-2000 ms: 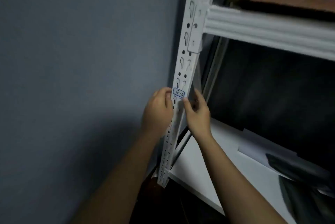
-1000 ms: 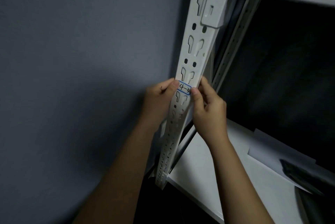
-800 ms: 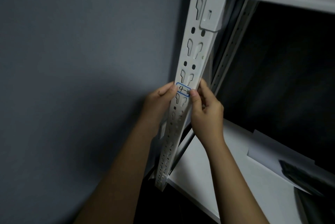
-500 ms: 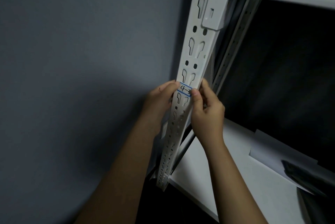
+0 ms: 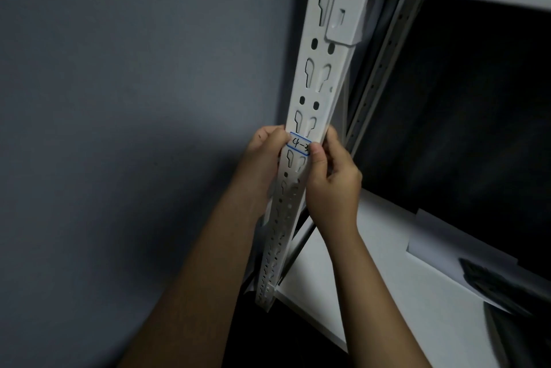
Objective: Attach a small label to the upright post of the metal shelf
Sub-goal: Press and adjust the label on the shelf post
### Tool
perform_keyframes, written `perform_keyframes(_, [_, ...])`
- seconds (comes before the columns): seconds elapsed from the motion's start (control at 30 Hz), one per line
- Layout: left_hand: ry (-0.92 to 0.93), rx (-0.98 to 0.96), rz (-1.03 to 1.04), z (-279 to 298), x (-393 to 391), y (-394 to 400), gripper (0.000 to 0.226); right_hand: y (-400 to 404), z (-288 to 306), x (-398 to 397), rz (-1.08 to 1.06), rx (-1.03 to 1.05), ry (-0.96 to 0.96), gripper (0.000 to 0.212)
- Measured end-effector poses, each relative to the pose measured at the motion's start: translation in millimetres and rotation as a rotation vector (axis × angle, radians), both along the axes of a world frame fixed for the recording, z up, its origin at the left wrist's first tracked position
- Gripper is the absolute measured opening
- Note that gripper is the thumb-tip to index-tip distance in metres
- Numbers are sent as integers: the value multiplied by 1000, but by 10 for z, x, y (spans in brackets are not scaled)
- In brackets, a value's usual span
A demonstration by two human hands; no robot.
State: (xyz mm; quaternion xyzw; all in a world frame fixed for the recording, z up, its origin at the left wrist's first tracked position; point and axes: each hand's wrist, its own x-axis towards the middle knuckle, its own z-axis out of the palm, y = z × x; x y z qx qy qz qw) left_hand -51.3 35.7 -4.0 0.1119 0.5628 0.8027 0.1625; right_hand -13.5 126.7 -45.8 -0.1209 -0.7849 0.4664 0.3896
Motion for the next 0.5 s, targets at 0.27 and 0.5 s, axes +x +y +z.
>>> perform_keyframes(0.27, [-5, 18, 21, -27, -13, 15, 11, -20, -25, -22, -22, -19, 12, 53])
perform_keyframes(0.5, [-12, 20, 6, -49, -17, -12, 15, -10, -20, -17, -7, -22, 2, 52])
